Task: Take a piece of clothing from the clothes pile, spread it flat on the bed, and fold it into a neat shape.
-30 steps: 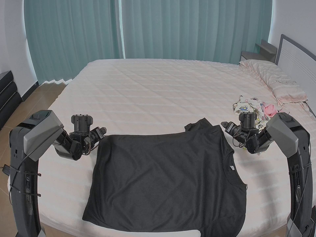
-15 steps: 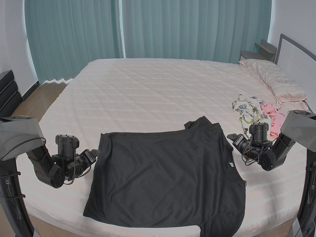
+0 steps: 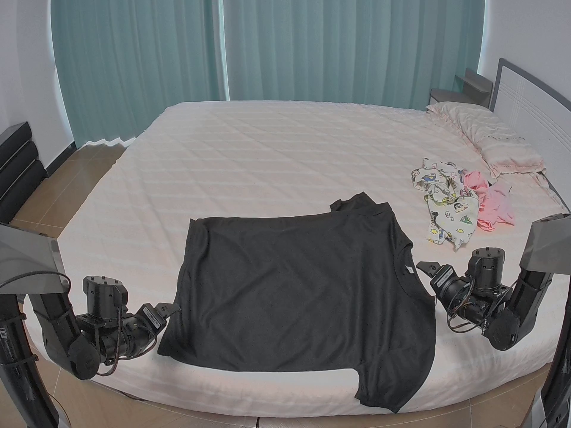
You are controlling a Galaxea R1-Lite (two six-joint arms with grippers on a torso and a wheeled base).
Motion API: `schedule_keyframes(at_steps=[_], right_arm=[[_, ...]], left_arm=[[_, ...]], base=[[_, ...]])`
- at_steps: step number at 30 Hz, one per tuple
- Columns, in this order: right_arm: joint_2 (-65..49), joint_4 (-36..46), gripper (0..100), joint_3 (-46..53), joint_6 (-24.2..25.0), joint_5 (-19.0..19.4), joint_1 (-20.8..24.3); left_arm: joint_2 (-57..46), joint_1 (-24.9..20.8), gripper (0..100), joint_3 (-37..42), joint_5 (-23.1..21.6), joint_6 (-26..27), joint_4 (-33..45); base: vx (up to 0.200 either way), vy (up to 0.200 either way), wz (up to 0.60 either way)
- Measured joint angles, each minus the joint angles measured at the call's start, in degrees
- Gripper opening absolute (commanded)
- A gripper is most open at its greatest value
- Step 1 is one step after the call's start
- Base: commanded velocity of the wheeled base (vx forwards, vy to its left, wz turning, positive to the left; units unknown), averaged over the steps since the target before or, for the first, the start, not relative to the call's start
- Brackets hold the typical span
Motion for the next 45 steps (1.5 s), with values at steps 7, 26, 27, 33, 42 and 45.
schedule_keyframes(at_steps=[7, 26, 27, 33, 42, 45], right_arm=[[0.29, -0.44, 100, 2.62, 1.18, 0.20, 0.44], [1.78, -1.28, 100, 3.41, 1.45, 0.17, 1.21], [1.79, -1.28, 100, 3.47, 1.45, 0.15, 1.23], [1.84, -1.30, 100, 3.91, 1.16, 0.09, 1.34], [1.97, -1.30, 100, 8.57, -8.86, 1.05, 0.77], [2.23, -1.28, 100, 12.26, -14.25, 3.05, 0.32]], left_arm=[[3.97, -1.12, 100, 0.28, 0.24, 0.05, -0.34], [11.17, -5.51, 100, -2.21, 8.52, 2.16, -3.93], [11.45, -5.68, 100, -2.45, 9.02, 2.16, -3.95], [13.09, -6.47, 0, -4.41, 12.36, 2.11, -4.02], [14.36, -7.17, 0, -3.34, 15.20, 2.57, -4.06], [14.31, -7.08, 0, -1.38, 15.29, 4.13, -4.04]], base=[[0.000, 0.000, 0.00], [0.000, 0.000, 0.00], [0.000, 0.000, 0.00], [0.000, 0.000, 0.00], [0.000, 0.000, 0.00], [0.000, 0.000, 0.00]])
